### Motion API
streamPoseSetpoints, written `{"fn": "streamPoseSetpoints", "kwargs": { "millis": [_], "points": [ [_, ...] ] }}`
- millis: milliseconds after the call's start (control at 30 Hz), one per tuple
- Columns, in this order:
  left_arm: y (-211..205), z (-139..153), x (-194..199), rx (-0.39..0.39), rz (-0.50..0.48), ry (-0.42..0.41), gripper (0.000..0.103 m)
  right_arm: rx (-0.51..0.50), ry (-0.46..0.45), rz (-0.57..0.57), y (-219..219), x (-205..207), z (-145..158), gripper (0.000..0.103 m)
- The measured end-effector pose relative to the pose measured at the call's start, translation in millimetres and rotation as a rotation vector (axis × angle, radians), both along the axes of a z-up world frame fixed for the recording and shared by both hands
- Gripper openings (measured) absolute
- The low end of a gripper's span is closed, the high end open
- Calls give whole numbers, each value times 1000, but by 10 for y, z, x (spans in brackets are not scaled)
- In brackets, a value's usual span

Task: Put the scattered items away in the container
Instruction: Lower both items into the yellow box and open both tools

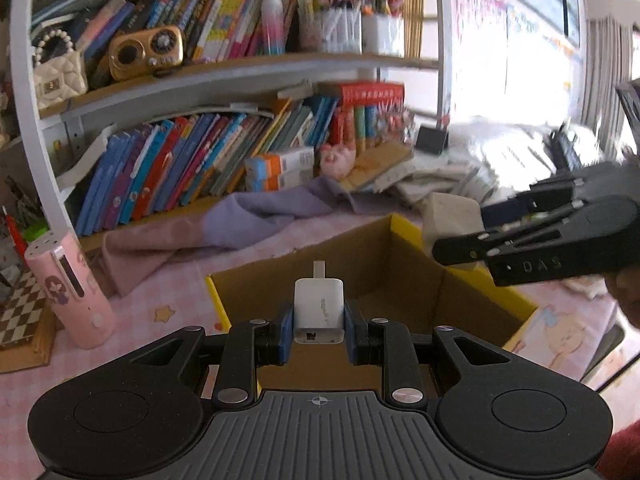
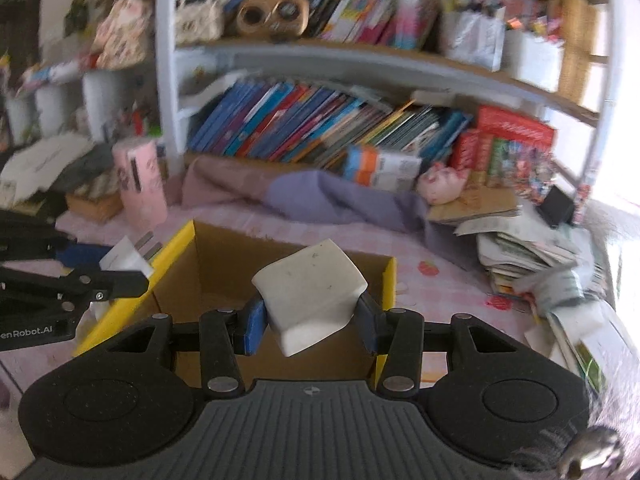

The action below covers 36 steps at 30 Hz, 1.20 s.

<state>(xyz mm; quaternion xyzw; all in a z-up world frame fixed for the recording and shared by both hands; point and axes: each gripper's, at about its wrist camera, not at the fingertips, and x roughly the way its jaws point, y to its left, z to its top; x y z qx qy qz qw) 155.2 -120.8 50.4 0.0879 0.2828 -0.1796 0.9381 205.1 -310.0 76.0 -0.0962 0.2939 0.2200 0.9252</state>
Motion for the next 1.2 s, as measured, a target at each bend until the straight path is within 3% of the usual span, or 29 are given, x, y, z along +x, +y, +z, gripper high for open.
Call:
{"fn": "streamPoseSetpoints", "kwargs": {
  "millis": [300, 633, 933, 1200],
  "points": [
    [-149, -211, 309, 98, 10, 67, 24, -128, 69, 187, 128, 461, -308, 44],
    [-283, -442, 680, 216, -24, 141, 24, -306, 77, 391, 332, 747, -572, 44],
    [-415, -613, 839, 311, -88, 192, 24, -421, 113, 508, 516, 916, -793, 44],
    [-563, -767, 855, 427, -153, 222, 24, -439, 187, 514, 558, 992, -959, 44]
  ]
}}
